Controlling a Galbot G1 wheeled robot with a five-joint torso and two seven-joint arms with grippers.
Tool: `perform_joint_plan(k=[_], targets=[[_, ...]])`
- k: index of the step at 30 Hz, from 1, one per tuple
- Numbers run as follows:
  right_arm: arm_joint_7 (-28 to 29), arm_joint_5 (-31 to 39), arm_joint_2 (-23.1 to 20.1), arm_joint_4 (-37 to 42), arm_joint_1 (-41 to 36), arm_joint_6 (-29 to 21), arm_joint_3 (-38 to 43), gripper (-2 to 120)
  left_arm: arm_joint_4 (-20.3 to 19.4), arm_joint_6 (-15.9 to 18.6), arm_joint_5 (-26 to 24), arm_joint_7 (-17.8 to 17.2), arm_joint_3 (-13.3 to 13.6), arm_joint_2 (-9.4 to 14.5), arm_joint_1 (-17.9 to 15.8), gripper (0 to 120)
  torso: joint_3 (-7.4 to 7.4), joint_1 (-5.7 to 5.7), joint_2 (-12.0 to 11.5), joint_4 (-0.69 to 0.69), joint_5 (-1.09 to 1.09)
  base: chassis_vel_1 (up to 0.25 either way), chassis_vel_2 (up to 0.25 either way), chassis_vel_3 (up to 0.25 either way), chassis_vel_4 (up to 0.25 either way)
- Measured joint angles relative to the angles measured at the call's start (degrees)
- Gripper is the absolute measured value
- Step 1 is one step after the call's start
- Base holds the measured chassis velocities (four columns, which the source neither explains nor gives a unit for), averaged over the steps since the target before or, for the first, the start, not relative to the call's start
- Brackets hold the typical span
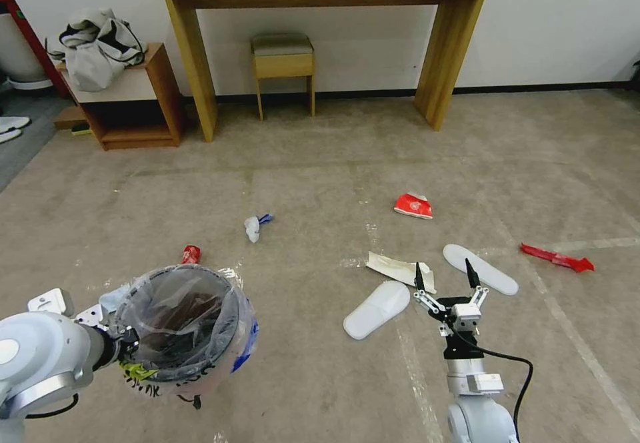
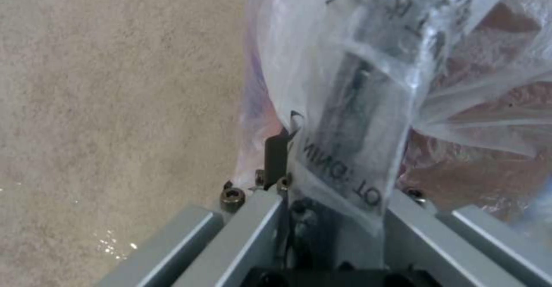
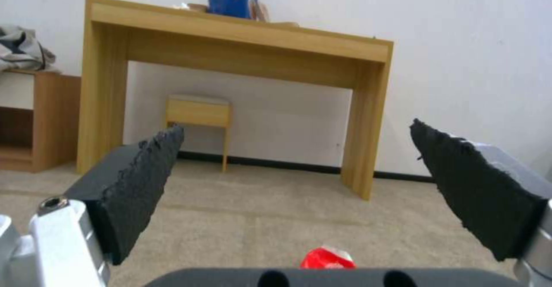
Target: Pick up the trash bin and place the garbage on the floor into it.
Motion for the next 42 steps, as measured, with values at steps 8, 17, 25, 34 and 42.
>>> perform_joint_plan(k=[8,17,25,34,42], targets=[[0.0,0.0,-0.1,-0.1,0.2,0.2,0.2,100,0.5,-0.5,0.5,0.5,0.5,0.0,-0.2,0,-0.02,-0.01,0.0,0.01,0.0,0.0,0.0,0.0,0.0],[-0.1,0.0,0.3,-0.3,0.0,0.7,0.4,100,1.1,-0.9,0.8,0.8,0.6,-0.3,-0.2,0,-0.01,-0.01,0.0,0.01,0.0,-0.015,-0.017,-0.013,-0.012],[-0.1,-0.1,0.5,-0.1,-0.3,0.9,0.6,100,0.6,-0.7,0.8,0.9,0.5,-0.3,0.1,0,-0.01,0.0,0.0,0.0,0.0,-0.071,-0.068,-0.068,-0.068],[0.4,-0.9,0.9,0.5,-0.8,0.9,0.7,100,0.3,-1.4,0.9,1.0,0.2,-0.7,0.4,0,-0.01,-0.01,0.0,-0.01,0.0,-0.106,-0.106,-0.095,-0.098],[0.0,-0.4,1.0,1.4,-1.4,0.7,0.6,100,-0.2,-2.2,0.3,0.4,-0.9,-0.6,0.8,0,-0.01,-0.01,0.0,0.02,0.0,-0.035,-0.029,-0.028,-0.039]])
